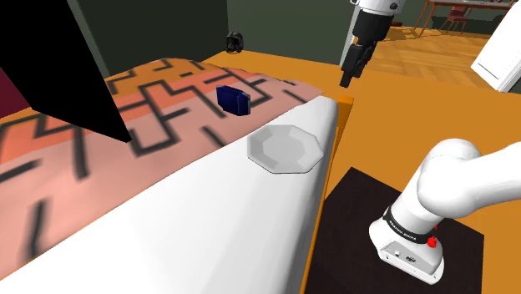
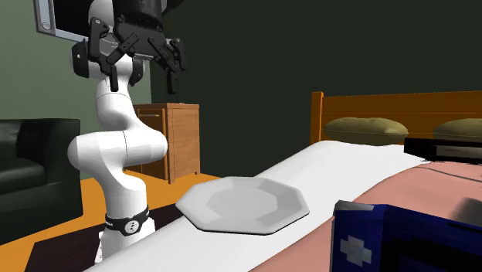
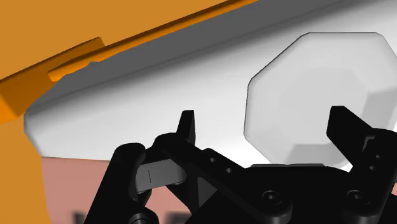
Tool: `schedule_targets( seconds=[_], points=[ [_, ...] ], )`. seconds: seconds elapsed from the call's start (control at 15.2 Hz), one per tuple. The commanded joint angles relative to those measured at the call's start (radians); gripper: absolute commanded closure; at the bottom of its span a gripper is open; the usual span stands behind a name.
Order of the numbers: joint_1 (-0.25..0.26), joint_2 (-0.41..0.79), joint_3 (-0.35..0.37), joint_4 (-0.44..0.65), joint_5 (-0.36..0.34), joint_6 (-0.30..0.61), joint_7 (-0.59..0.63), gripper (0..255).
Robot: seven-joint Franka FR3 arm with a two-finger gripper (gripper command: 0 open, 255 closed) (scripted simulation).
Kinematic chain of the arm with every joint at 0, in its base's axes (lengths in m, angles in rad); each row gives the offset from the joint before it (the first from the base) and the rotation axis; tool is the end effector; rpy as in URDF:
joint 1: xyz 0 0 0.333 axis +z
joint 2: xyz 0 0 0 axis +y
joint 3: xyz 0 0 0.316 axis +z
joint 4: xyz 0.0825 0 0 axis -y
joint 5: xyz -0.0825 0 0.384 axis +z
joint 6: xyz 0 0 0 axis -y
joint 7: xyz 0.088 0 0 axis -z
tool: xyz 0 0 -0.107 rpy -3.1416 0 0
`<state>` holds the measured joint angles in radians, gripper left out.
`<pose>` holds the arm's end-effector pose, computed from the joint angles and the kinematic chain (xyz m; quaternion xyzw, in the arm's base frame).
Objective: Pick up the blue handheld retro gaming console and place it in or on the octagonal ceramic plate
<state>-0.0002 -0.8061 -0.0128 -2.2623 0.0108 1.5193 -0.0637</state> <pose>0.2957 -0.0043 0.6359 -0.9991 -0.0276 -0.0319 0.0088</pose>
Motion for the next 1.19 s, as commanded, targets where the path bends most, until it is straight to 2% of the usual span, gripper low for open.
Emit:
schedule_targets(
  seconds=[0.0, 0.59, 1.12],
  points=[
    [0.0, 0.0, 0.0, 0.0, 0.0, 0.0, 0.0, 0],
    [0.024, 0.349, 0.036, 0.177, 0.016, 0.139, 0.012, 0],
    [0.042, 0.67, 0.066, 0.424, 0.012, 0.183, 0.026, 0]
  ],
)
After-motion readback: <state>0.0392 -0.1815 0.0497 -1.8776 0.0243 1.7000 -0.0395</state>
